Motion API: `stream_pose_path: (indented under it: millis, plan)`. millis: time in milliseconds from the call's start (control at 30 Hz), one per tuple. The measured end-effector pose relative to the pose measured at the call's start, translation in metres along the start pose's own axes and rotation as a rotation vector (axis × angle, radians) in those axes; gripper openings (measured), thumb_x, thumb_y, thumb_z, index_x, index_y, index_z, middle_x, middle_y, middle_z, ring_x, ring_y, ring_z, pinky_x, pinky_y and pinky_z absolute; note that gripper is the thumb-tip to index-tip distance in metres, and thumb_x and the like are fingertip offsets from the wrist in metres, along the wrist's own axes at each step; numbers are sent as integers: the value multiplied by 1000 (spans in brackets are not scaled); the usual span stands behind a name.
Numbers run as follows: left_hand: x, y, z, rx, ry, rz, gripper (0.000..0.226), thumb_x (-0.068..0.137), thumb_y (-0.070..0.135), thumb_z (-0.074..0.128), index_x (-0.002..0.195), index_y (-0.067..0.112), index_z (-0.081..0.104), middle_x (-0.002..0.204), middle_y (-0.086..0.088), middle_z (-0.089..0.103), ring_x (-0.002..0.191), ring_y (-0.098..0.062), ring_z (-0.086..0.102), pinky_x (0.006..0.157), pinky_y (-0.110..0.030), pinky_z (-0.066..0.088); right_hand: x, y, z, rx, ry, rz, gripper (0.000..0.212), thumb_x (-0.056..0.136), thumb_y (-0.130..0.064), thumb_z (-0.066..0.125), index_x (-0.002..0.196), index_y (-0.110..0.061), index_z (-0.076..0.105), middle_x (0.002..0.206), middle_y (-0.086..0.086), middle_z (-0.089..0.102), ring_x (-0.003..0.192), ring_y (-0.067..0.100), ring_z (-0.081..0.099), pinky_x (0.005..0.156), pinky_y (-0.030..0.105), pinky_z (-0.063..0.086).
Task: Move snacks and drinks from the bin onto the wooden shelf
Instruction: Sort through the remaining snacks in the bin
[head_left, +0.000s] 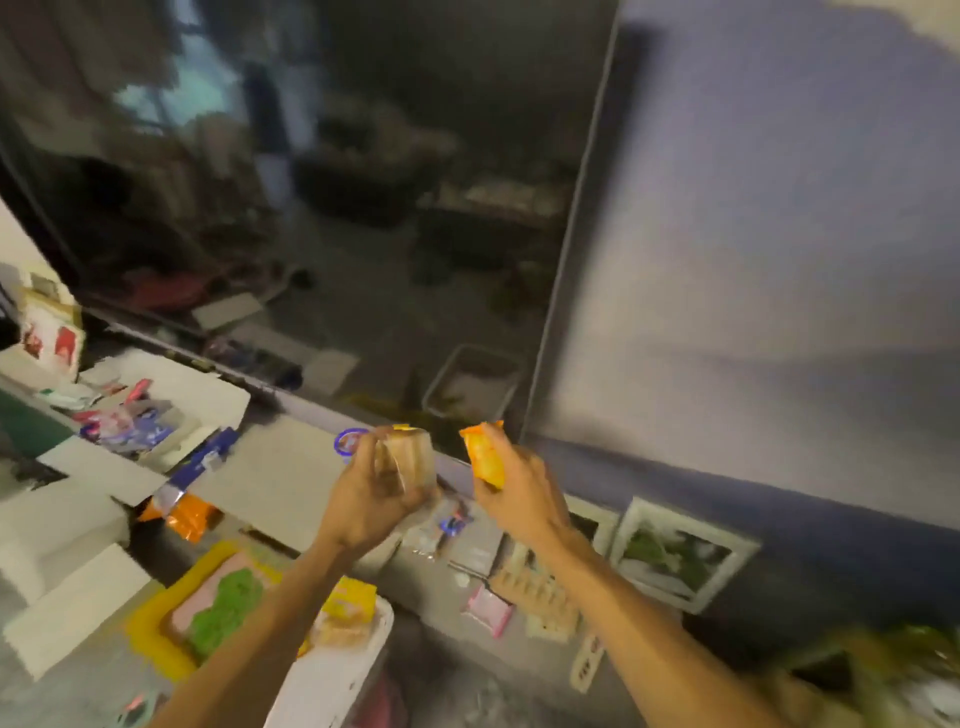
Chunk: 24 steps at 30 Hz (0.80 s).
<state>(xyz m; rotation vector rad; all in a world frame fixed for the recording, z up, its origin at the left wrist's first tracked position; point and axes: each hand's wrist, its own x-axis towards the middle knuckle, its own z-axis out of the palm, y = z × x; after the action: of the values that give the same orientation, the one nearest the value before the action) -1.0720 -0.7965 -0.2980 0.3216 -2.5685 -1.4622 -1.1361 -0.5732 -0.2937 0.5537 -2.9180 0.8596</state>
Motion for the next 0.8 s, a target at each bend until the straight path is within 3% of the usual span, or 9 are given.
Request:
stream_pose_path:
  millis: [133,233,300,367,467,567,667,733,800]
  plan:
    - [-25,78,114,-41,-221,146,76,71,37,97,130,40,49,110,15,73,97,-5,73,88,-34,60,-87,85,-90,-63,146,202,72,91,-35,69,155,-38,36,117,14,71,101,42,70,74,47,59]
    - [-65,151,207,-53,-358,274,73,73,37,95,129,43,49,105,19,73,94,5,70,83,-20,56,-167,155,-162,-132,225,346,63,93,-40,67,151,-33,42,120,14,69,106,41,69,80,45,56]
    - [-102,197,268,-71,-455,332,69,75,30,96,126,41,51,97,25,73,89,10,69,74,-9,52,-226,199,-208,-164,283,460,74,93,-43,66,159,-37,34,127,13,66,112,41,67,86,47,56]
    - [-143,238,325,-87,-544,379,66,75,28,96,122,40,51,100,35,70,89,11,69,72,-10,52,-285,238,-248,-191,365,549,80,91,-44,64,163,-38,29,124,12,67,108,41,68,82,47,57]
    - [-204,287,405,-114,-645,424,64,73,27,97,120,38,54,101,35,70,86,7,71,69,-13,54,-372,296,-295,-216,460,666,79,87,-43,62,161,-37,34,119,11,66,104,40,69,79,47,57]
    - [-260,323,470,-99,-719,475,66,72,32,97,119,46,53,99,22,75,87,2,73,75,-24,57,-452,329,-340,-218,472,778,67,93,-47,59,156,-37,38,124,12,68,111,39,68,89,49,57]
    - [-309,359,521,-74,-811,543,64,76,28,94,114,56,50,105,24,68,93,0,69,83,-36,57,-512,361,-369,-210,455,892,68,93,-52,51,157,-37,35,136,10,63,120,36,64,100,51,54]
    - [-338,386,553,-47,-866,577,52,81,23,90,104,54,55,104,20,64,100,-16,69,91,-45,58,-542,388,-383,-174,436,978,53,96,-46,52,146,-37,38,132,7,64,114,34,68,95,54,57]
    - [-360,407,586,-22,-922,610,45,83,21,87,98,48,54,101,18,61,104,-21,68,94,-45,57,-567,415,-399,-154,430,1039,41,99,-40,51,139,-38,40,123,5,68,105,33,70,88,51,58]
